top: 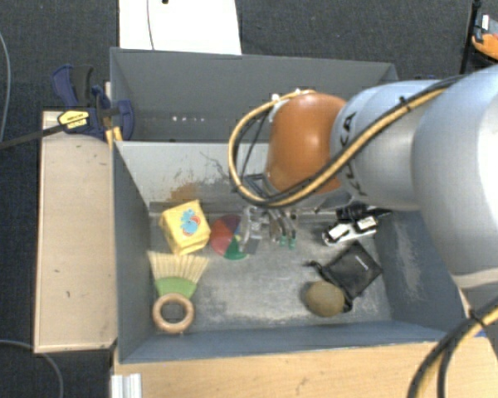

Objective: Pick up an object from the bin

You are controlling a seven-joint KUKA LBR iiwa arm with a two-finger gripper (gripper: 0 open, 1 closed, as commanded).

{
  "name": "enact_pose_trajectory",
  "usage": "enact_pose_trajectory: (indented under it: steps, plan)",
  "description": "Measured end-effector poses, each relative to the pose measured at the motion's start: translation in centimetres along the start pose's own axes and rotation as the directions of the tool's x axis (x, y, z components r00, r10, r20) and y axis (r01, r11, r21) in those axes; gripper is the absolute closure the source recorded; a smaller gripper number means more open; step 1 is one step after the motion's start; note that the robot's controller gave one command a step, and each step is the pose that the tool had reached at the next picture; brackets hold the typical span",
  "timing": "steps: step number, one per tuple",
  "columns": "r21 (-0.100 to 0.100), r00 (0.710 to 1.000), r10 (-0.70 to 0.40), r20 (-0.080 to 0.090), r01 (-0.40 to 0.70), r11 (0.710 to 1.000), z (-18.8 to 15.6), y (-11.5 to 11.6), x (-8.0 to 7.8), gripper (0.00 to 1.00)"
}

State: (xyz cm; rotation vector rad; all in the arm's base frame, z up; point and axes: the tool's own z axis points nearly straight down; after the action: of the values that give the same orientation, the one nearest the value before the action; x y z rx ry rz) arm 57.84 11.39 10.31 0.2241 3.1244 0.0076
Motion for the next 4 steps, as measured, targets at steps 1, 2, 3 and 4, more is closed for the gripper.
enact_pose_trajectory:
  steps: [1,2,3,4]
  plan:
    - [0.002,1.0,-0.018,0.005,0.018,1.0,-1.4,-0.2,-0.3,1.0]
    - [-0.001,0.99,0.139,0.001,-0.139,0.99,-2.5,-0.3,3.3,1.0]
    - [0.0,0.977,0.211,0.004,-0.211,0.977,-3.2,-1.2,4.0,1.0]
    - [0.0,0.999,0.034,0.004,-0.034,0.999,-3.3,-2.3,5.3,1.0]
